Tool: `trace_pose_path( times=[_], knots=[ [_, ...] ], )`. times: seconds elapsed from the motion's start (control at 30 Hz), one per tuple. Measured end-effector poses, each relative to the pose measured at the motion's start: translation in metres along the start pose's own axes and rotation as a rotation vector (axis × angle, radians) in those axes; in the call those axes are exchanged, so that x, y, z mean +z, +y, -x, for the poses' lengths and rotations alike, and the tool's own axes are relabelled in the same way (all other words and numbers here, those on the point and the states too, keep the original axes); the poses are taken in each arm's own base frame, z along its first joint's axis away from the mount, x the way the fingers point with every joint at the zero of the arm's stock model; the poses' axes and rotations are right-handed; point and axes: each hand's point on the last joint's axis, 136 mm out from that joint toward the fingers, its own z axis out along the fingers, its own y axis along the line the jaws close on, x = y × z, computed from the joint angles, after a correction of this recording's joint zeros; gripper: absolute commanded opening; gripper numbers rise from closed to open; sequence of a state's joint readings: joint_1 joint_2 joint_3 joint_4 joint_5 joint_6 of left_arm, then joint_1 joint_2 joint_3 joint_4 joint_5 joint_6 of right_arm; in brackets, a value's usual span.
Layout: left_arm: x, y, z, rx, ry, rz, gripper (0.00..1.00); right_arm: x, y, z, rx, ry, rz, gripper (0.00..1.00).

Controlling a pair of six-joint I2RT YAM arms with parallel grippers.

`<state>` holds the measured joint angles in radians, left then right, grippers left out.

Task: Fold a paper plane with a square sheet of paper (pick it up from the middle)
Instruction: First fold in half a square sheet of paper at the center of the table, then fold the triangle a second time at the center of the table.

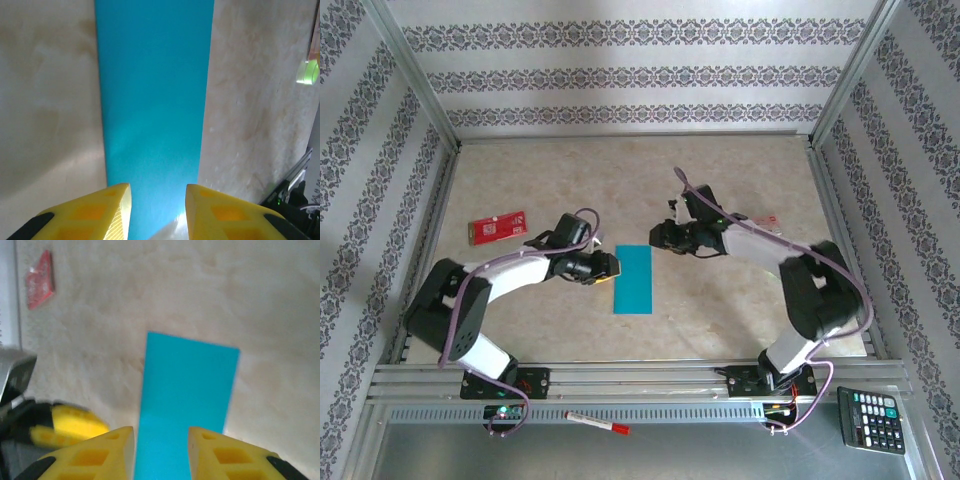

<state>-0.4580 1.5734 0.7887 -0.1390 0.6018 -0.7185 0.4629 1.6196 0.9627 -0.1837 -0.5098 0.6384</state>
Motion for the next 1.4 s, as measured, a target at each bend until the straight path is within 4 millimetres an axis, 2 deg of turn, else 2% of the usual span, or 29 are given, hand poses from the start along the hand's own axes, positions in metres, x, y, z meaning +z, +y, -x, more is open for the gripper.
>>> trace_pose_path(
  times=[0.13, 0.3, 0.5, 0.77, 0.97, 1.13, 1.4],
  knots=[
    [0.021, 0.000, 0.016, 0.017, 0.025, 0.012, 0.18, -0.010, -0.012, -0.032, -0.029, -0.002, -0.093, 0.45],
    [0.035, 0.007, 0.020, 0.029, 0.056, 0.025, 0.12, -0.007, -0.018, -0.062, -0.060, 0.027, -0.157, 0.45],
    [0.040, 0.016, 0.015, 0.037, 0.079, 0.051, 0.07, 0.001, -0.011, -0.081, -0.078, 0.057, -0.160, 0.47],
    [0.042, 0.019, 0.015, 0.045, 0.074, 0.049, 0.02, 0.014, 0.012, -0.105, -0.052, 0.086, -0.085, 0.47],
    [0.042, 0.020, 0.014, 0.054, 0.049, 0.036, 0.01, 0.029, 0.003, -0.141, 0.019, 0.158, -0.109, 0.46],
    [0.042, 0.020, 0.014, 0.058, 0.044, 0.032, 0.01, 0.036, 0.004, -0.152, 0.040, 0.178, -0.118, 0.45],
    [0.042, 0.020, 0.014, 0.058, 0.044, 0.033, 0.02, 0.039, -0.008, -0.151, 0.052, 0.154, -0.165, 0.45]
  ],
)
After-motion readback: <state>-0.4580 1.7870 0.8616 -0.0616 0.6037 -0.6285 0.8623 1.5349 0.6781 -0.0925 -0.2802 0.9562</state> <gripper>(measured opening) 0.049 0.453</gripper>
